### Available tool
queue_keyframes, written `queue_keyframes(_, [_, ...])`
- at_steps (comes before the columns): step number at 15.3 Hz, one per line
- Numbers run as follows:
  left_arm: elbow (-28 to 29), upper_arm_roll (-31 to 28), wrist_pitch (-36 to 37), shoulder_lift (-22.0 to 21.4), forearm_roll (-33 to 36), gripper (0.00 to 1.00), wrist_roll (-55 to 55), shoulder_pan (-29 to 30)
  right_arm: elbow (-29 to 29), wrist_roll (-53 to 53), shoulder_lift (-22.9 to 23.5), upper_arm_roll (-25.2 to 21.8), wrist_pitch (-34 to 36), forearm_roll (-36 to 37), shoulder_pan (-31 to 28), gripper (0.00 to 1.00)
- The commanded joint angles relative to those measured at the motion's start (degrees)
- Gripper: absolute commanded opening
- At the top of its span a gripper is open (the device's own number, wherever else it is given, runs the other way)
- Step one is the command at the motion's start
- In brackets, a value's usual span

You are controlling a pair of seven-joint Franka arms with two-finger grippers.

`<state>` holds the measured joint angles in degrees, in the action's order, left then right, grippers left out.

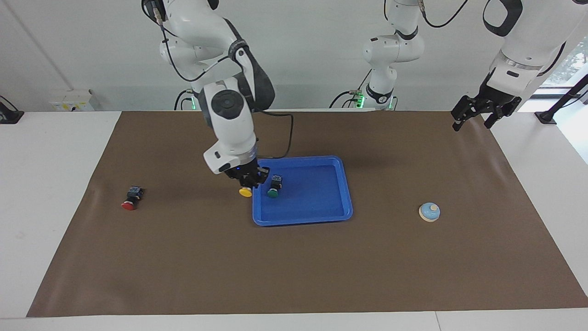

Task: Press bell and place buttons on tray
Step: 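Grasp the yellow button and lower it into the tray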

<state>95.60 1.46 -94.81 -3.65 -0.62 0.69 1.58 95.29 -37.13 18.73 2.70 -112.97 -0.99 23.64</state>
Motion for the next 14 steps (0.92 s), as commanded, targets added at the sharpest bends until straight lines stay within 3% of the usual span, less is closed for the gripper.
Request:
queue_keyframes(1, [0.55, -0.32, -0.02, -0.48, 0.79, 1.00, -0.16, -0.44, -0.98, -3.02, 1.57, -0.33, -3.55, -2.42, 5.43, 0.00])
queue_keyframes(8, [0.55, -0.32, -0.11, -0.48, 0.79, 1.00, -0.16, -0.43, 0.95, -3.82, 7.64, -0.33, -12.79, -1.82, 12.13, 0.00])
queue_keyframes(14, [0.55, -0.32, -0.11, -0.48, 0.79, 1.00, -0.16, -0.44, 7.28, -3.12, 7.03, -0.42, -18.77, -1.82, 11.25, 0.00])
